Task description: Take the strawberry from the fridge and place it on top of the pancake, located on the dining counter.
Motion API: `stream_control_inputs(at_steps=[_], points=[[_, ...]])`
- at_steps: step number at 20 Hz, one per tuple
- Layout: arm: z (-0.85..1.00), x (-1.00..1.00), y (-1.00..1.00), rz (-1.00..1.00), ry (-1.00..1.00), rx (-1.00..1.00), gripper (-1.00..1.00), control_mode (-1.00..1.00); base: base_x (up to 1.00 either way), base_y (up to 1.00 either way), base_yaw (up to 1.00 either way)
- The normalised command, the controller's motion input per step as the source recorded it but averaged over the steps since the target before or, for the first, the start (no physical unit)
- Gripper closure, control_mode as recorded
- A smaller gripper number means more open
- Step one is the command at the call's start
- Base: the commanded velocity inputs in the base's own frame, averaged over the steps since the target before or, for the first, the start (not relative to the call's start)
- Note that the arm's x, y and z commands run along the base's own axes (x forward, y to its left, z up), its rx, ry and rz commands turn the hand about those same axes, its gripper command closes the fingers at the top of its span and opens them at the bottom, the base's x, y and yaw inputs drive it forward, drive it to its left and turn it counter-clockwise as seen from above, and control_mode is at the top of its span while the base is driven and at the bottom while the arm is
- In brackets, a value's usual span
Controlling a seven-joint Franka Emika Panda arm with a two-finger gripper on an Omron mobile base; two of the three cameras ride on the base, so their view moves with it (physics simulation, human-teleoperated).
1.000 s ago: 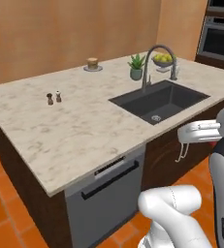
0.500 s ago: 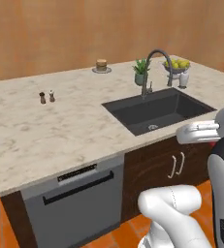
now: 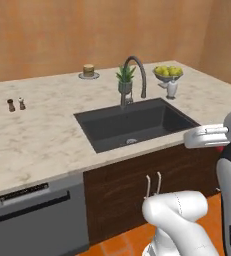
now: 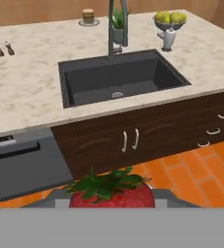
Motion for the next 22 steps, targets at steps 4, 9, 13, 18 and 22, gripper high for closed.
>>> stream_control_inputs(at_steps=[4,9,13,18,22], points=[[0.00,0.00,0.00,0.00,0.00,0.00,1.00,1.00,0.00,-1.00,0.12],[0.00,0.00,0.00,0.00,0.00,0.00,1.00,1.00,0.00,-1.00,0.10],[0.00,0.00,0.00,0.00,0.00,0.00,1.00,1.00,0.00,-1.00,0.10],[0.00,0.00,0.00,0.00,0.00,0.00,1.00,1.00,0.00,-1.00,0.10],[0.00,0.00,0.00,0.00,0.00,0.00,1.00,1.00,0.00,-1.00,0.10]])
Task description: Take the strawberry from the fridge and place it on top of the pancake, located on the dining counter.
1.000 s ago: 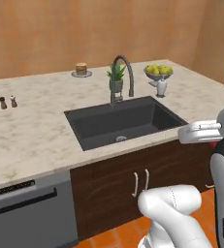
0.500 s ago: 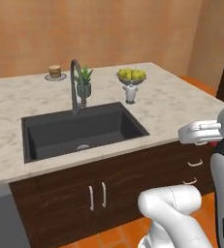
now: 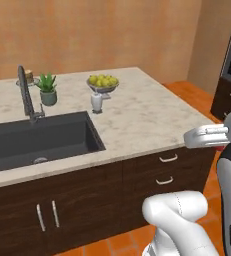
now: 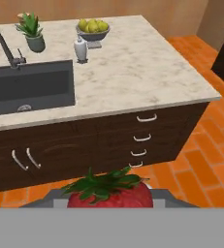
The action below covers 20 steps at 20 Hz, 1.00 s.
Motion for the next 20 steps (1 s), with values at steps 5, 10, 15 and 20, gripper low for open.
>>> stream_control_inputs(at_steps=[5,10,15,20], points=[[0.00,0.00,0.00,0.00,0.00,0.00,1.00,1.00,0.00,-1.00,0.11],[0.00,0.00,0.00,0.00,0.00,0.00,1.00,1.00,0.00,-1.00,0.11],[0.00,0.00,0.00,0.00,0.00,0.00,1.00,1.00,0.00,-1.00,0.11],[0.00,0.00,0.00,0.00,0.00,0.00,1.00,1.00,0.00,-1.00,0.11]])
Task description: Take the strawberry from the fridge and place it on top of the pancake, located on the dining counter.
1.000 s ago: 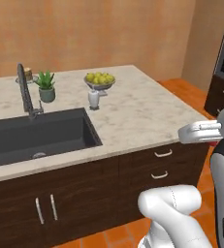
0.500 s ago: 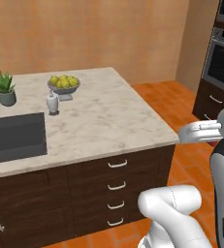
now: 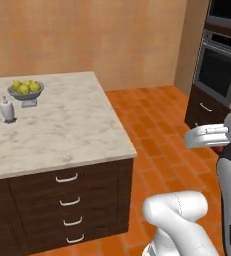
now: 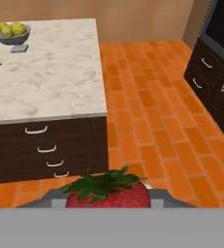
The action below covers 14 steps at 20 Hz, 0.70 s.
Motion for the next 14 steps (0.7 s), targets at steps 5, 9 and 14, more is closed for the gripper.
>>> stream_control_inputs(at_steps=[5,9,14], points=[[0.00,0.00,0.00,0.00,0.00,0.00,1.00,1.00,0.50,-1.00,0.11],[0.00,0.00,0.00,0.00,0.00,0.00,1.00,1.00,1.00,-1.00,0.11],[0.00,0.00,0.00,0.00,0.00,0.00,1.00,1.00,1.00,-1.00,0.08]])
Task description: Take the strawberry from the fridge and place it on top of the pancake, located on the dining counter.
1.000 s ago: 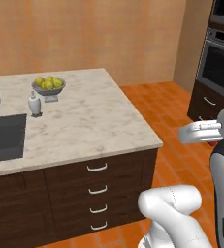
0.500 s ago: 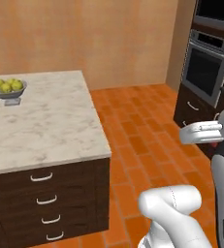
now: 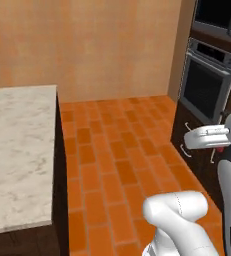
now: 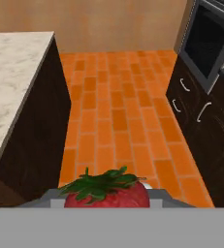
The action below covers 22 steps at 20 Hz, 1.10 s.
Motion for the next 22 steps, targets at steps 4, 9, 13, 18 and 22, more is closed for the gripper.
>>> stream_control_inputs(at_steps=[4,9,13,18,22], points=[[0.00,0.00,0.00,0.00,0.00,0.00,1.00,1.00,1.00,-0.81,0.15],[0.00,0.00,0.00,0.00,0.00,0.00,1.00,1.00,1.00,-0.59,0.21],[0.00,0.00,0.00,0.00,0.00,0.00,1.00,1.00,1.00,-0.46,0.24],[0.00,0.00,0.00,0.00,0.00,0.00,1.00,1.00,1.00,-0.53,0.35],[0.00,0.00,0.00,0.00,0.00,0.00,1.00,1.00,1.00,-0.54,0.51]])
